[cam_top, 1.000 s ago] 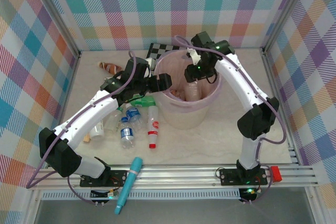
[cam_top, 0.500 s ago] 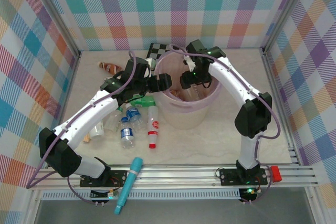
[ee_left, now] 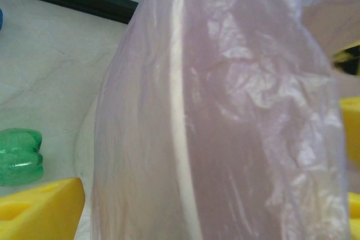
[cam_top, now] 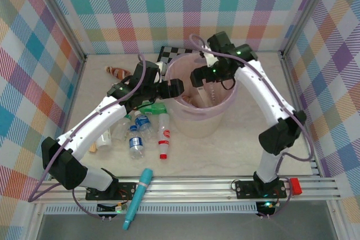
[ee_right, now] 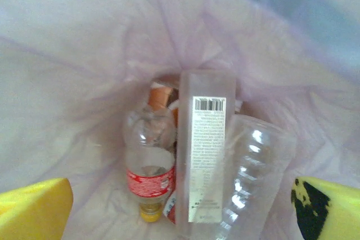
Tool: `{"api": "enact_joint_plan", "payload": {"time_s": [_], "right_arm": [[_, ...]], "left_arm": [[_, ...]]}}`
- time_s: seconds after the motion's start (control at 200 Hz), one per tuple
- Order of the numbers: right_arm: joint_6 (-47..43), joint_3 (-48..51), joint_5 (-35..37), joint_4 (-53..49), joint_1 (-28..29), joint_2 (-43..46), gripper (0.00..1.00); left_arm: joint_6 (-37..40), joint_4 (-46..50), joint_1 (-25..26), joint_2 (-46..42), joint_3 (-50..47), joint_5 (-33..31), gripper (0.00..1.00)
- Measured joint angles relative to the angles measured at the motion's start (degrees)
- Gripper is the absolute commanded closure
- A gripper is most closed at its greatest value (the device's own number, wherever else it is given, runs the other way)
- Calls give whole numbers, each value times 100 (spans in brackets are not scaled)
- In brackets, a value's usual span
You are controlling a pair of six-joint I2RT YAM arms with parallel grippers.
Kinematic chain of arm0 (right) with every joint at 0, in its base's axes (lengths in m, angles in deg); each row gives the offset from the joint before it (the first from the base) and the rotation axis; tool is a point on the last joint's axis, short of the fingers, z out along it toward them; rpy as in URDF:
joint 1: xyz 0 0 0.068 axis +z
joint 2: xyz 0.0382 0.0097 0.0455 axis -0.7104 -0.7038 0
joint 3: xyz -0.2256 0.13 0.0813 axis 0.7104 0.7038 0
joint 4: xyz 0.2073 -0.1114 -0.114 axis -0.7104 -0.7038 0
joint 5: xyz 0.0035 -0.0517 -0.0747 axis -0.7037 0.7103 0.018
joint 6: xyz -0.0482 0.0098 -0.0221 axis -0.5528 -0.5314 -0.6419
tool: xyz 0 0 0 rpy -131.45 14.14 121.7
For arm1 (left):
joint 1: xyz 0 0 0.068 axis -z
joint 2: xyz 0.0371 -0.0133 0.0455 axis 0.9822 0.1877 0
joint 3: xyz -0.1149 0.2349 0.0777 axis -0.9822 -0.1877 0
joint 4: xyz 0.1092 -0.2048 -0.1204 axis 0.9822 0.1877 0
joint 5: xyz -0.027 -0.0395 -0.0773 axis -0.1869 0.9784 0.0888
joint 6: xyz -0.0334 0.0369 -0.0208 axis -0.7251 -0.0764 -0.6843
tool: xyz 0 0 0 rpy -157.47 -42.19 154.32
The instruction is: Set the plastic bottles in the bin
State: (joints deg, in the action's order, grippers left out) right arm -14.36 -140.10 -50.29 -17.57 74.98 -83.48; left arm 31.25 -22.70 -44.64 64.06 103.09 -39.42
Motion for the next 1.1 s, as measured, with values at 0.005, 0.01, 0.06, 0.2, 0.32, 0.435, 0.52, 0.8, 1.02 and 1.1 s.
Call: {"api": "enact_joint_plan", "payload": {"time_s": [0.005, 0.01, 0.06, 0.2, 0.32, 0.435, 0.52, 0.8, 1.02, 1.1], "right_arm": [[0, -7, -2, 0, 0, 9, 1], [0, -20, -11, 0, 0, 31, 1], [2, -103, -55, 17, 0, 151, 1], [68, -175, -164, 92, 0, 332, 0], [153, -173, -221, 142, -2, 341, 1], [260, -66, -271, 293, -42, 455, 1], [319, 114, -341, 413, -96, 645, 1], [511, 577, -501, 776, -284, 1139, 1], [588, 614, -608, 905, -398, 1163, 1], [603, 717, -675, 966, -442, 1222, 1]], "left_arm": [[2, 0, 0, 0, 0, -2, 12], [2, 2, 0, 0, 0, -2, 12], [17, 13, 0, 0, 9, -7, 11], [85, 170, 0, 0, 94, -44, 4], [155, 313, 0, 0, 188, -79, 0], [236, 490, 0, 0, 369, -94, 0], [348, 656, 0, -2, 573, -160, 0], [804, 1532, 0, -138, 1550, -619, 0], [892, 2380, -791, -979, 1305, -1134, 0], [859, 2522, -1665, -1519, 778, -1152, 0]]}}
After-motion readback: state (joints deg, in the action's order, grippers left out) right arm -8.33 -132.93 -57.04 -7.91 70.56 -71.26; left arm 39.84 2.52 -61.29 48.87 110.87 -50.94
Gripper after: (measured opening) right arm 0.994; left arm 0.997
